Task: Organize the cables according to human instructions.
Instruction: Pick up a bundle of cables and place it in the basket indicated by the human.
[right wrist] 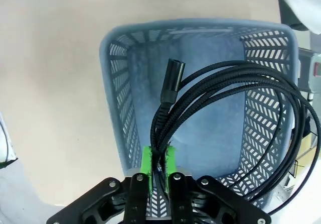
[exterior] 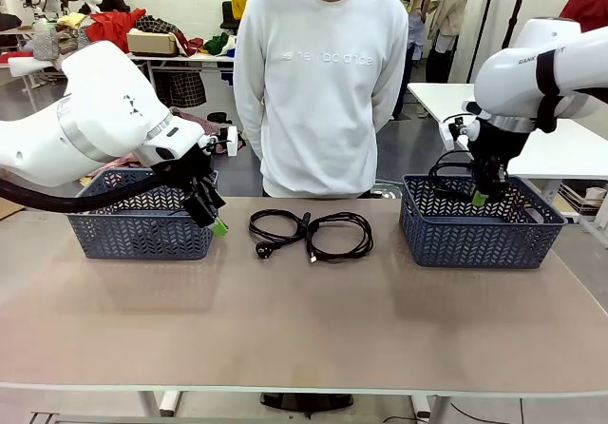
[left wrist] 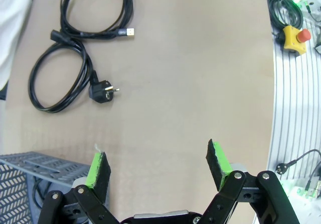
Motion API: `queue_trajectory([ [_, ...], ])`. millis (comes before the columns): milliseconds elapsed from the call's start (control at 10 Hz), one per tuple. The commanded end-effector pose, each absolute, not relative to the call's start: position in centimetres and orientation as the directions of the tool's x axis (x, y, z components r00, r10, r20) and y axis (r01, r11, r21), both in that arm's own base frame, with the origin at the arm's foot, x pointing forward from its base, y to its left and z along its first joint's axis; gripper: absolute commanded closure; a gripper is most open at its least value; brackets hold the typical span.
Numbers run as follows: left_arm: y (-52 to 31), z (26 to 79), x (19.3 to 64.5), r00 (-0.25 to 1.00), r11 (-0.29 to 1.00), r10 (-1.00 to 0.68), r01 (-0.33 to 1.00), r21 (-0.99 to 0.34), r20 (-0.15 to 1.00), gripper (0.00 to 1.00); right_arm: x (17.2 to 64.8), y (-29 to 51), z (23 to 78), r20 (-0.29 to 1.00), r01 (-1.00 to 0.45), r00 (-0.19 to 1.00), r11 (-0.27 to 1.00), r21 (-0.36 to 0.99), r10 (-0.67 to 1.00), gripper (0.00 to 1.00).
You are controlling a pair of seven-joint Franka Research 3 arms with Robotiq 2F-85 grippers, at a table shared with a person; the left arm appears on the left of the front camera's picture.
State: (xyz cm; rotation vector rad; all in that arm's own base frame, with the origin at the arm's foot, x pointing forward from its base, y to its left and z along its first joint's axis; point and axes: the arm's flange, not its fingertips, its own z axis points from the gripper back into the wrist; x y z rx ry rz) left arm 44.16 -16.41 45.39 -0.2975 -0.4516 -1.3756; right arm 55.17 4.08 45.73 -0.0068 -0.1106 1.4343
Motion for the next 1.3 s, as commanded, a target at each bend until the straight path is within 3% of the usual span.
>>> queue_trajectory([
  [0, -16.2, 45.5, 44.1, 0.131, 0.178, -0.870, 0.982, 0.056, 0.475, 0.00, 55.9, 3.4, 45.6, 0.115, -0.990, 0.094, 0.105, -0.097, 0.989, 0.87],
  [700, -16.2, 45.5, 44.1, 0.131, 0.178, -0.870, 0.982, 0.056, 0.475, 0.00, 56.8, 3.5, 44.0, 0.081, -0.986, 0.114, 0.122, -0.110, 0.990, 0.87],
  [800, -16.2, 45.5, 44.1, 0.131, 0.178, -0.870, 0.982, 0.056, 0.475, 0.00, 56.9, 3.6, 44.1, 0.074, -0.985, 0.128, 0.135, -0.110, 0.989, 0.68],
  [900, -16.2, 45.5, 44.1, 0.131, 0.178, -0.870, 0.982, 0.056, 0.475, 0.00, 57.1, 3.5, 44.2, 0.084, -0.982, 0.143, 0.151, -0.110, 0.986, 0.67],
  [1000, -16.2, 45.5, 44.1, 0.131, 0.178, -0.870, 0.982, 0.056, 0.475, 0.00, 57.2, 3.5, 44.2, 0.095, -0.978, 0.158, 0.169, -0.118, 0.983, 0.48],
  [1100, -16.2, 45.5, 44.1, 0.131, 0.178, -0.870, 0.982, 0.056, 0.475, 0.00, 57.2, 3.6, 44.3, 0.099, -0.975, 0.173, 0.184, -0.125, 0.980, 0.64],
  [1200, -16.2, 45.5, 44.1, 0.131, 0.178, -0.870, 0.982, 0.056, 0.475, 0.00, 57.2, 3.7, 44.3, 0.096, -0.974, 0.177, 0.188, -0.126, 0.980, 0.28],
])
